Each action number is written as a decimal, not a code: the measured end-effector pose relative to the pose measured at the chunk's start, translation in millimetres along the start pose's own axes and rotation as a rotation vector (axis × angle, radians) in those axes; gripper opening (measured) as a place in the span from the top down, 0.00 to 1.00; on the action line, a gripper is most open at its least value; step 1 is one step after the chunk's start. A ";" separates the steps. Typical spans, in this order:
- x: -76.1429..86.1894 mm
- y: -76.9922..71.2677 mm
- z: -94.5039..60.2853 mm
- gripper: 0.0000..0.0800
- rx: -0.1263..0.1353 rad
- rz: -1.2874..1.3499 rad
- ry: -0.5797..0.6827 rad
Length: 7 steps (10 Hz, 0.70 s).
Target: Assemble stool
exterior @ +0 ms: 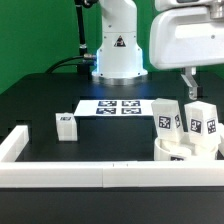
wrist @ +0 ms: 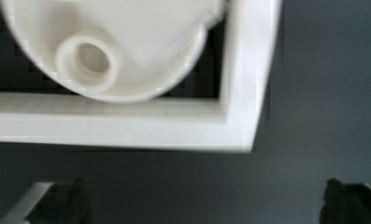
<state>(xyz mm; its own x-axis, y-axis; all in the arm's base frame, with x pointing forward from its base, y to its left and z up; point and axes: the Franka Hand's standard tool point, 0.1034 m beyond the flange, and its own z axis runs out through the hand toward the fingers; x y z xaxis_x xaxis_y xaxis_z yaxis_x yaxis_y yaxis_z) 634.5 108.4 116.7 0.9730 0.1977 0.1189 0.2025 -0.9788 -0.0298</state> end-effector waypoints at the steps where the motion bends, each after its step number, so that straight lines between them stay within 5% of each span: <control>1: -6.7 2.3 2.1 0.19 -0.002 -0.064 0.000; 5: -10.7 13.5 1.4 0.19 -0.032 -0.241 0.005; 7: -24.8 6.5 5.6 0.19 -0.050 -0.250 -0.111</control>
Offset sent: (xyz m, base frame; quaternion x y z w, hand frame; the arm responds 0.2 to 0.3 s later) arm 0.0000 0.0000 0.0000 0.0000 0.0000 -0.1938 0.9810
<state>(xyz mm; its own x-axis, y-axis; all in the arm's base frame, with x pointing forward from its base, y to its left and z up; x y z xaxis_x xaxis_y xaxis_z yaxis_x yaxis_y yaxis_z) 612.4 97.5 108.0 0.9000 0.4358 0.0066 0.4353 -0.8996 0.0366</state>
